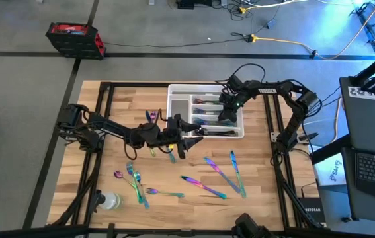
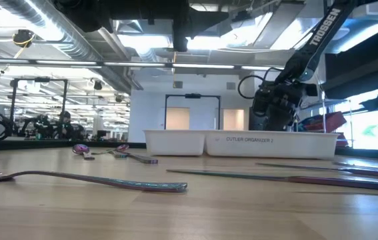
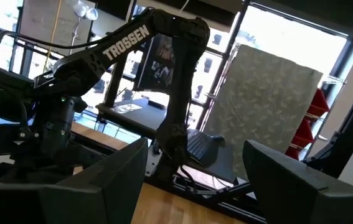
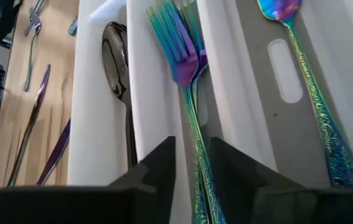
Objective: Sort silverware
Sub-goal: Put the blue spoon into the tray organizer
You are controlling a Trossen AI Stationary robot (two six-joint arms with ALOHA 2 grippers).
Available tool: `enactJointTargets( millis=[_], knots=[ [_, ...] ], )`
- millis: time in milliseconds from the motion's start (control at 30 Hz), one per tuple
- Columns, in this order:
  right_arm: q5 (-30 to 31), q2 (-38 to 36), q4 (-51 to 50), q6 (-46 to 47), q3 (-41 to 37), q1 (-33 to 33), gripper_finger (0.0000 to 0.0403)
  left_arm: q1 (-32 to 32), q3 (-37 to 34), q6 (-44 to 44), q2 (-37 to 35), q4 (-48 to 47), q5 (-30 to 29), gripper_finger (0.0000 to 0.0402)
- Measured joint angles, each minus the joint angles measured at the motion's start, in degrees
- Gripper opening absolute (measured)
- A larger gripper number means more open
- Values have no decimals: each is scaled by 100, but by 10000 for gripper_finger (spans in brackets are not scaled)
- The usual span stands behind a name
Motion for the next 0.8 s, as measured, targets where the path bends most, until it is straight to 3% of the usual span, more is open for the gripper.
enactJointTargets(
  millis=[167,300,400,467,533,600,700,800],
  knots=[
    [154,-215,29,32,-2,91,114,-2,0,47,0,-89,2,250],
    [1074,-836,121,39,0,448,104,-77,0,114,-294,-1049,-42,250],
    [2233,-1464,230,307,0,845,94,-216,10,333,-732,-2484,-712,241],
    [2679,-1905,342,528,0,1107,92,-294,10,341,-1006,-3521,-1292,234],
    [3165,-2342,795,906,-50,1402,91,-370,9,177,-1258,-4527,-1847,228],
    [4038,-2800,1380,1091,-282,1726,91,-457,10,-206,-1527,-5688,-2201,222],
    [5714,-3450,2824,1419,-1068,2245,87,-485,6,-1012,-1717,-7527,-2150,219],
    [6558,-3958,3995,2114,-1951,2572,80,-410,3,-1704,-1762,-8870,-1887,219]
  ],
)
